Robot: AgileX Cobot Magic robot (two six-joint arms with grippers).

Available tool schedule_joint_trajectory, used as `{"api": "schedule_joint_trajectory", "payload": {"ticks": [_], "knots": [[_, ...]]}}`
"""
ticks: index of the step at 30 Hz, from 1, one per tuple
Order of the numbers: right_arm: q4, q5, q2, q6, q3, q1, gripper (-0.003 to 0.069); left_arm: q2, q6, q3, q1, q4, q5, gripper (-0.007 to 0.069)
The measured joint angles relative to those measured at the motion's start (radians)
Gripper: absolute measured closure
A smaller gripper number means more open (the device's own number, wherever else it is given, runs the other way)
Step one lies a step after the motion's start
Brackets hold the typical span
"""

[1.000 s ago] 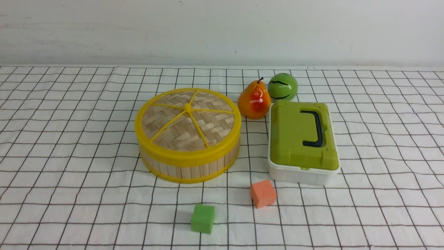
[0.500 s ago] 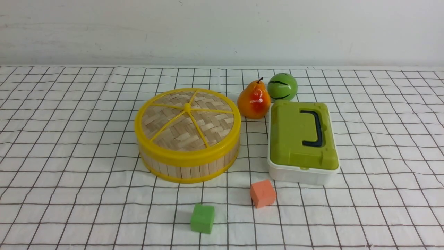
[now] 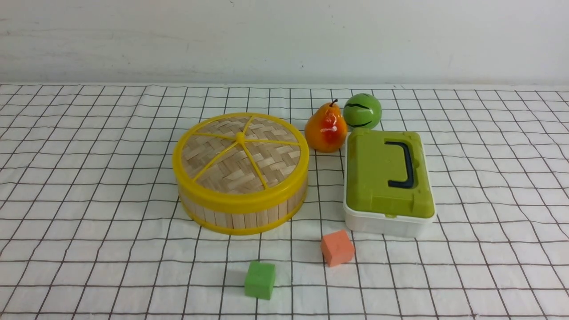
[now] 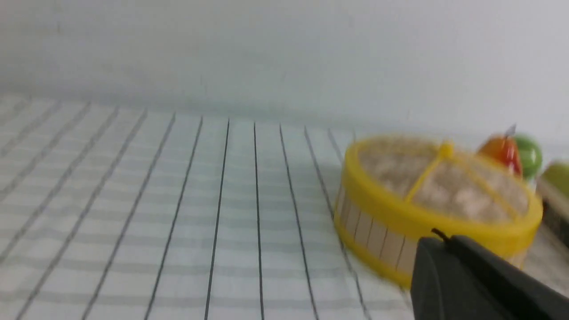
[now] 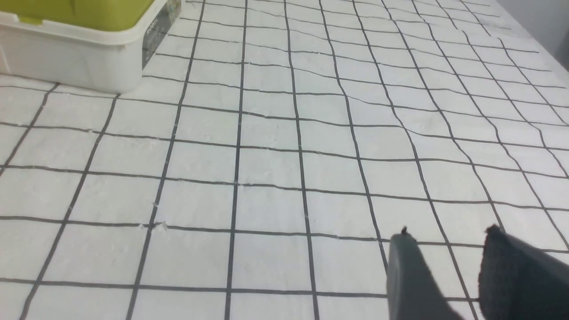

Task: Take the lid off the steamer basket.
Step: Use the left arm to lift the lid of the steamer

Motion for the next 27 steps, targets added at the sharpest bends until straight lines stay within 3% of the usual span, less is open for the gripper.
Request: {"api": "schedule_joint_trajectory", "payload": {"ticks": [6,9,12,17,21,27], "knots": [[0.000,0.000,0.000,0.000,0.000,0.000,0.0419,0.000,-0.027,0.000,0.000,-0.006,-0.293,0.0636],[0.000,0.000,0.000,0.000,0.000,0.000,0.0419,0.000,-0.139,0.000,0.000,-0.019,-0.404,0.0634],[0.000,0.000,0.000,0.000,0.000,0.000,0.0419,0.000,-0.341,-0.032,0.000,-0.037,-0.470,0.0634],[0.000,0.000,0.000,0.000,0.000,0.000,0.0419,0.046,-0.409,-0.268,0.000,-0.044,-0.180,0.0636],[0.000,0.000,0.000,0.000,0.000,0.000,0.0419,0.341,-0.393,-0.599,0.000,-0.046,0.241,0.0636],[0.000,0.000,0.000,0.000,0.000,0.000,0.0419,0.738,-0.351,-0.815,0.000,-0.046,0.415,0.0636]]}}
